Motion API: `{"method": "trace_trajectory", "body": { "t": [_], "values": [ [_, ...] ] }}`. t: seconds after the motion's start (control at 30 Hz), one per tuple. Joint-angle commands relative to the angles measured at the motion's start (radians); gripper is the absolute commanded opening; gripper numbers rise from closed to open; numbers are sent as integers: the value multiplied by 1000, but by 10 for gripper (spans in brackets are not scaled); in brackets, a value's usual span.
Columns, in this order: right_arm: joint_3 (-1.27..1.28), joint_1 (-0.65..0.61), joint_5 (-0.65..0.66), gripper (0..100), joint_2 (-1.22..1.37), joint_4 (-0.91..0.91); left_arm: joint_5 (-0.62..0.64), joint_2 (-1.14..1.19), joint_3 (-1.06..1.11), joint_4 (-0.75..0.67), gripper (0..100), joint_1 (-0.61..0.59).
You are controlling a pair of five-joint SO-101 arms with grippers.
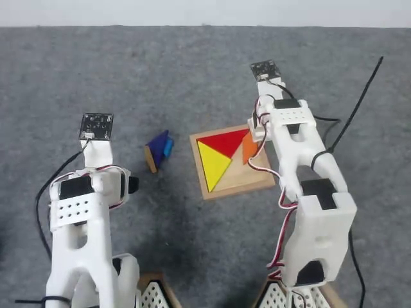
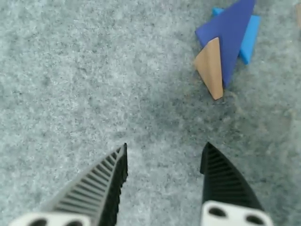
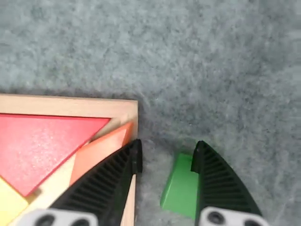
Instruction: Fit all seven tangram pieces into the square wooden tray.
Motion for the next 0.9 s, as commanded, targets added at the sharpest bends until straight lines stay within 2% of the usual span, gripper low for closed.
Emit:
{"method": "trace_trajectory", "body": {
  "t": [0.0, 0.2, 0.63, 0.87],
  "values": [
    [-43, -42, -2, 195, -64, 21, 12, -34, -7, -25, 247, -5],
    [-43, -101, -2, 195, -79, 64, 12, -34, -7, -25, 247, -5],
    [-43, -108, -2, 195, -143, 107, 12, -34, -5, -26, 247, -5],
    [26, -189, 2, 195, -130, 96, 12, -34, 2, -28, 247, -5]
  ]
}}
